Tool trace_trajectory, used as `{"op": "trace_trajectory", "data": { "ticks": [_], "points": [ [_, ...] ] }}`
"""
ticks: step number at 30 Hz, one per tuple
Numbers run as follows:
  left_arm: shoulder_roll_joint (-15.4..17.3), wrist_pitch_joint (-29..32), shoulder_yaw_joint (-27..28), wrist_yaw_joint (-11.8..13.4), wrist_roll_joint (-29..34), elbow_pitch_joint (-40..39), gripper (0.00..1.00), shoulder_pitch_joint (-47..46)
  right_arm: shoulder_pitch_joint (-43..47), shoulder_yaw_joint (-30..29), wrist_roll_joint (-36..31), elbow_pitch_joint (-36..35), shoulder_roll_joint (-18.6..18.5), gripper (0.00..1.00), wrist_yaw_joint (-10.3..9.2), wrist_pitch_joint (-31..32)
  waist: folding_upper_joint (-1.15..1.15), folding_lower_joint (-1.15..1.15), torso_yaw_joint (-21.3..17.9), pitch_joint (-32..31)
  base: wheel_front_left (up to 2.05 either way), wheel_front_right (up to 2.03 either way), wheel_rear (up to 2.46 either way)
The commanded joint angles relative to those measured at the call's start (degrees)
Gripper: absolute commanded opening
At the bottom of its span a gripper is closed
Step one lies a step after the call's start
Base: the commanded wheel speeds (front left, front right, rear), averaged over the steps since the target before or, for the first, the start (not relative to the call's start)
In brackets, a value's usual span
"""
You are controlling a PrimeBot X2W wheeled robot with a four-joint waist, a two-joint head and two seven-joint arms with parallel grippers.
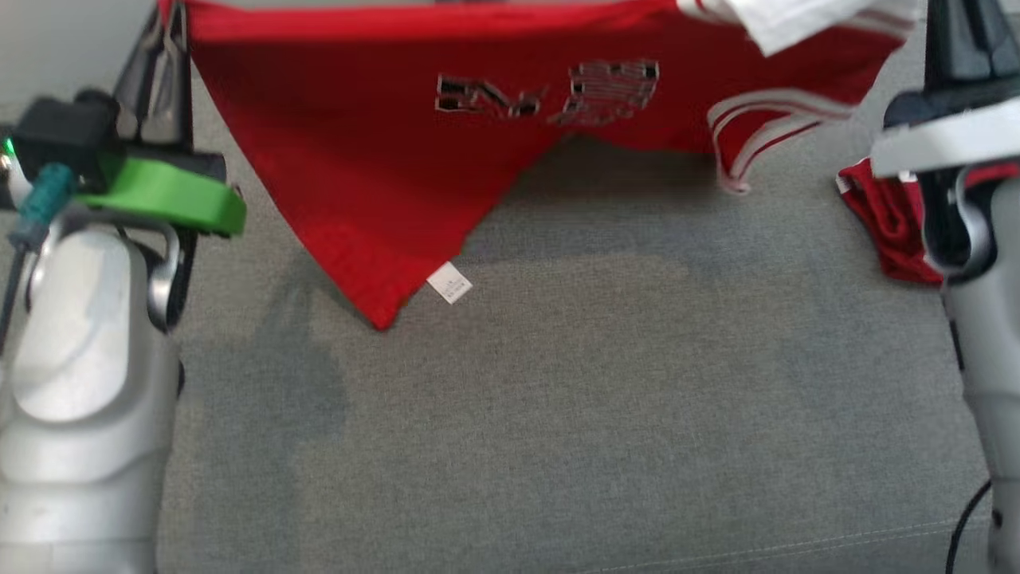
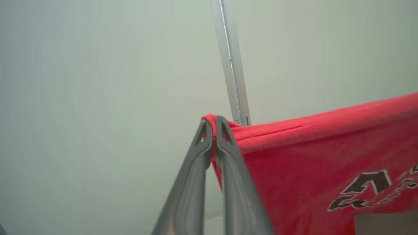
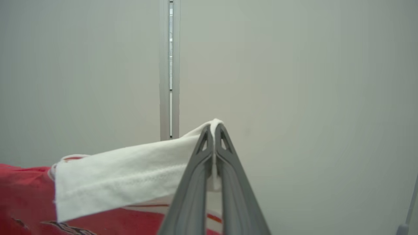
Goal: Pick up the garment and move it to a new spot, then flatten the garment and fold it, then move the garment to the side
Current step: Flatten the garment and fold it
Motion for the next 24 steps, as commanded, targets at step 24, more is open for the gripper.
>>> {"op": "trace_trajectory", "data": {
  "ticks": [24],
  "points": [
    [8.40, 0.09, -7.57, 5.26, 8.32, 8.91, 0.00, -45.81, -52.93, -7.74, -25.15, 13.76, -2.81, 0.00, -0.11, 0.01, 0.00, 0.00, 4.86, 22.52, 0.00, 0.00, 0.00]
  ]
}}
